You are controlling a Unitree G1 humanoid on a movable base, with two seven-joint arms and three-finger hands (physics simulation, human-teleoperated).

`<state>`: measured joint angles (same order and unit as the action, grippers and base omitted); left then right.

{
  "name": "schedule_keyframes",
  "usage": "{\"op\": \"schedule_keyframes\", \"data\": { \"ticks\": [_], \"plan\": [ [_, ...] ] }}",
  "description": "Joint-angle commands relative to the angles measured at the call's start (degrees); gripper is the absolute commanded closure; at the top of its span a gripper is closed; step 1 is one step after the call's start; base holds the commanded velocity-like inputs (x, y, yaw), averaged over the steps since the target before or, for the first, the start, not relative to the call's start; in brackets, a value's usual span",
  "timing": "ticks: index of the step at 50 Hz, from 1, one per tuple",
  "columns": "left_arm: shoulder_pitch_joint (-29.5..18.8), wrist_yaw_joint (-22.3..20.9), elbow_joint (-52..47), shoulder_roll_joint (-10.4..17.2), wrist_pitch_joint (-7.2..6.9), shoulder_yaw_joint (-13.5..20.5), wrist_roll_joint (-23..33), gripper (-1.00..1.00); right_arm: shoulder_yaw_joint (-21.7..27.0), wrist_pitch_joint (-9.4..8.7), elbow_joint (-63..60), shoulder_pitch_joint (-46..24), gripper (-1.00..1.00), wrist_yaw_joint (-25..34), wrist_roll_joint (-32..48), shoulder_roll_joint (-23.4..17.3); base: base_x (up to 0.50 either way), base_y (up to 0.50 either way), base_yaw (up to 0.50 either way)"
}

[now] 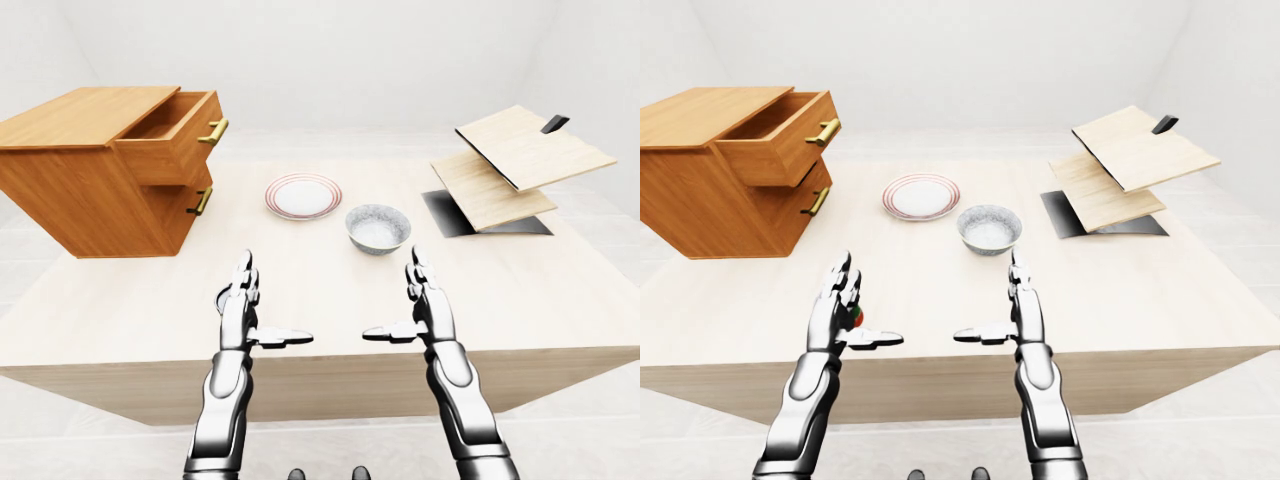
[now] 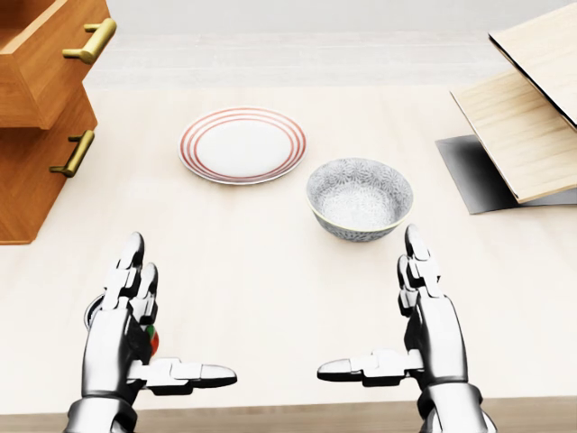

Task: Close the top drawer of the cabinet.

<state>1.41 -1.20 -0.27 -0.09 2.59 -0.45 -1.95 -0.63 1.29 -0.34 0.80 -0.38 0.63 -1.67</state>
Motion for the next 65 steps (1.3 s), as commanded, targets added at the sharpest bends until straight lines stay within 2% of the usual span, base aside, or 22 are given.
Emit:
{"op": "schedule_keyframes", "data": {
  "ticks": [1, 3, 4, 6, 7, 8, 9, 11, 12, 13, 14, 15, 16, 22, 29, 30, 31, 34, 36, 48, 57, 65],
  "plan": [
    [-0.65, -1.23, -0.88, 1.56, -2.13, 1.65, -0.83, -1.00, 1.53, -0.70, 0.13, -0.76, -1.00, 2.49, -3.73, 0.02, 0.00, 0.00, 0.00],
    [-0.69, -1.58, -0.54, 1.46, -2.34, 1.74, -0.95, -1.00, 1.67, -0.70, 0.25, -0.84, -1.00, 2.60, -3.63, 0.19, 0.00, 0.00, 0.00],
    [-0.69, -1.63, -1.22, 1.36, -2.95, 1.85, -1.08, -1.00, 1.82, -0.24, 0.48, -0.81, -1.00, 2.73, -3.61, 0.31, 0.00, 0.00, 0.00],
    [-0.79, -1.61, -0.85, 1.28, -2.62, 2.02, -0.82, -1.00, 1.99, -0.07, 0.66, -0.82, -1.00, 2.83, -3.40, 0.41, 0.00, 0.00, 0.00],
    [-0.99, -1.73, -0.70, 1.11, -2.94, 2.39, -1.48, -1.00, 2.25, 0.19, 0.14, -0.92, -1.00, 2.93, -3.80, 0.57, 0.00, 0.00, 0.00],
    [-0.89, -1.83, -1.17, 1.03, -3.36, 2.43, -1.74, -1.00, 2.22, -0.22, -0.24, -0.83, -1.00, 2.94, -3.74, 0.61, 0.00, 0.00, 0.00],
    [0.72, -4.00, -5.48, 0.71, -5.54, 1.85, -4.15, -1.00, 2.00, -0.70, -1.48, -0.44, -1.00, 2.96, -3.61, 0.72, 0.00, 0.00, 0.00],
    [1.49, -4.14, -7.48, 0.66, -6.06, 1.68, -4.37, -1.00, 2.17, -0.73, -2.54, 0.08, -1.00, 3.04, -3.98, 0.85, 0.00, 0.00, 0.00],
    [2.90, -3.47, -11.19, 0.68, -7.17, 2.14, -4.64, -1.00, 2.91, -1.57, -3.92, 0.70, -1.00, 2.83, -4.74, 0.83, 0.00, 0.00, 0.00],
    [2.93, -3.37, -11.28, 0.70, -6.40, 2.36, -4.51, -1.00, 2.74, -2.59, -5.21, 0.91, -1.00, 2.67, -4.25, 0.61, 0.00, 0.00, 0.00],
    [3.13, -3.50, -12.60, 0.84, -7.27, 2.75, -5.12, -1.00, 2.76, -3.74, -6.78, 1.13, -1.00, 2.90, -4.62, 0.59, 0.00, 0.00, 0.00],
    [3.29, -4.38, -13.50, 0.77, -7.40, 3.07, -6.57, -1.00, 2.90, -4.21, -7.44, 1.15, -1.00, 2.98, -4.81, 0.58, 0.00, 0.00, 0.00],
    [3.30, -3.16, -16.25, 1.04, -7.59, 4.03, -6.83, -1.00, 3.31, -5.72, -9.00, 1.14, -1.00, 2.83, -5.61, 0.73, 0.00, 0.00, 0.00],
    [3.22, -2.49, -25.79, 2.17, -7.59, 7.00, -9.46, -1.00, 4.17, -6.29, -16.14, 0.02, -1.00, 2.55, -6.66, 0.20, 0.00, 0.00, 0.00],
    [2.20, -1.13, -27.85, 1.53, -7.59, 7.91, -9.07, -1.00, 4.52, -6.29, -20.81, -0.64, -1.00, 2.60, -6.02, -0.47, 0.00, 0.00, 0.00],
    [0.85, -0.17, -29.57, 2.11, -7.59, 8.47, -9.18, -1.00, 4.98, -6.29, -23.65, -0.85, -1.00, 2.16, -6.10, -0.62, 0.00, 0.00, 0.00],
    [1.37, -0.97, -30.65, 1.26, -7.59, 8.87, -12.32, -1.00, 4.99, -6.29, -24.43, -1.20, -1.00, 2.19, -5.99, -0.63, 0.00, 0.00, 0.00],
    [1.96, -0.12, -32.31, 1.12, -7.59, 7.82, -11.01, -1.00, 4.64, -6.29, -26.36, -1.96, -1.00, 2.40, -5.20, -0.92, 0.00, 0.00, 0.00],
    [0.44, 1.72, -31.28, 1.52, -7.59, 7.74, -8.81, -1.00, 4.99, -6.29, -27.66, -2.39, -1.00, 2.55, -5.29, -0.94, 0.00, 0.00, 0.00],
    [-1.16, 3.30, -35.58, 2.05, -7.59, 9.01, -9.86, -1.00, 4.70, -6.29, -34.99, -3.58, -1.00, 3.23, -2.93, -2.46, 0.00, 0.00, 0.00],
    [-2.93, 4.29, -36.95, 2.45, -7.59, 9.51, -9.85, -1.00, 7.03, -6.29, -40.76, -4.16, -1.00, 4.73, -3.82, -2.17, 0.00, 0.00, 0.00],
    [-7.23, 6.07, -40.37, 3.72, -7.59, 11.00, -11.35, -1.00, 9.15, -6.29, -45.38, -6.42, -1.00, 4.56, -4.37, -2.61, 0.00, 0.00, 0.00]
  ]
}}
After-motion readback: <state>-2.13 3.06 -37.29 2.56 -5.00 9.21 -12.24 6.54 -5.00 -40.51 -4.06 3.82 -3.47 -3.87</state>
